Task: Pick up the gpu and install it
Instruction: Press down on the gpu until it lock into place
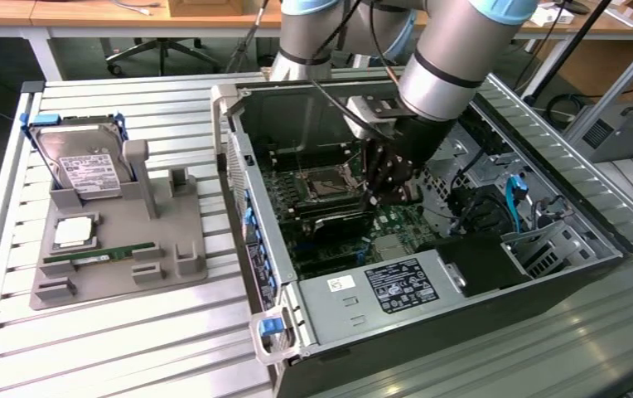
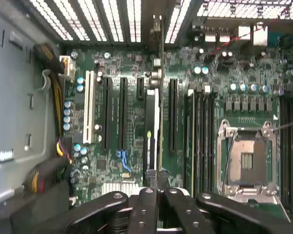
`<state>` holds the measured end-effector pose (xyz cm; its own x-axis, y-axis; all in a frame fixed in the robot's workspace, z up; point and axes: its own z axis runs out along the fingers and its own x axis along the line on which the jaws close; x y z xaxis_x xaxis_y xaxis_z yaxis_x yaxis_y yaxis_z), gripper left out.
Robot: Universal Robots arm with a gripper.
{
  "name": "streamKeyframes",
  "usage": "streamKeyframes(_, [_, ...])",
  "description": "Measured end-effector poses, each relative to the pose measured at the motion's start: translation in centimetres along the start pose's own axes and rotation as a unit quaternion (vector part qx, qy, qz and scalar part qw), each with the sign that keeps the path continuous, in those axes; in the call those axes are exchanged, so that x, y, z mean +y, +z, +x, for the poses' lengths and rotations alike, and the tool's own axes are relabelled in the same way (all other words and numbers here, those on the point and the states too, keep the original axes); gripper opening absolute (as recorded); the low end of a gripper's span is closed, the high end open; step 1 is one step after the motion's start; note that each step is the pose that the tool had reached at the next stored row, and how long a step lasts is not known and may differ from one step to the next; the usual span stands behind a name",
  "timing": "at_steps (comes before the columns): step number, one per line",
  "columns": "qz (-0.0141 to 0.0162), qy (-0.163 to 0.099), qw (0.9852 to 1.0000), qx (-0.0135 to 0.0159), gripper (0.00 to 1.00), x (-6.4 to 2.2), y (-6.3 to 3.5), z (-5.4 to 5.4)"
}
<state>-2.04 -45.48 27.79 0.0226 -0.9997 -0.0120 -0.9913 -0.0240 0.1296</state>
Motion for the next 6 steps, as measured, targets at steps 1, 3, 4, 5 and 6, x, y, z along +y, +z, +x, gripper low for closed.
streamKeyframes(1, [-0.0008, 0.0, 1.0, -0.0001, 0.11, -0.43, -0.04, 0.01])
streamKeyframes(3, [-0.0008, 0.0, 1.0, -0.0001, 0.11, -0.44, -0.04, 0.01])
streamKeyframes(4, [-0.0008, 0.0, 1.0, -0.0001, 0.11, -0.43, -0.04, 0.01])
streamKeyframes(5, [-0.0008, 0.0, 1.0, 0.0, 0.11, -0.44, -0.04, 0.01])
streamKeyframes(6, [-0.0008, 0.0, 1.0, 0.0, 0.11, -0.43, -0.04, 0.01])
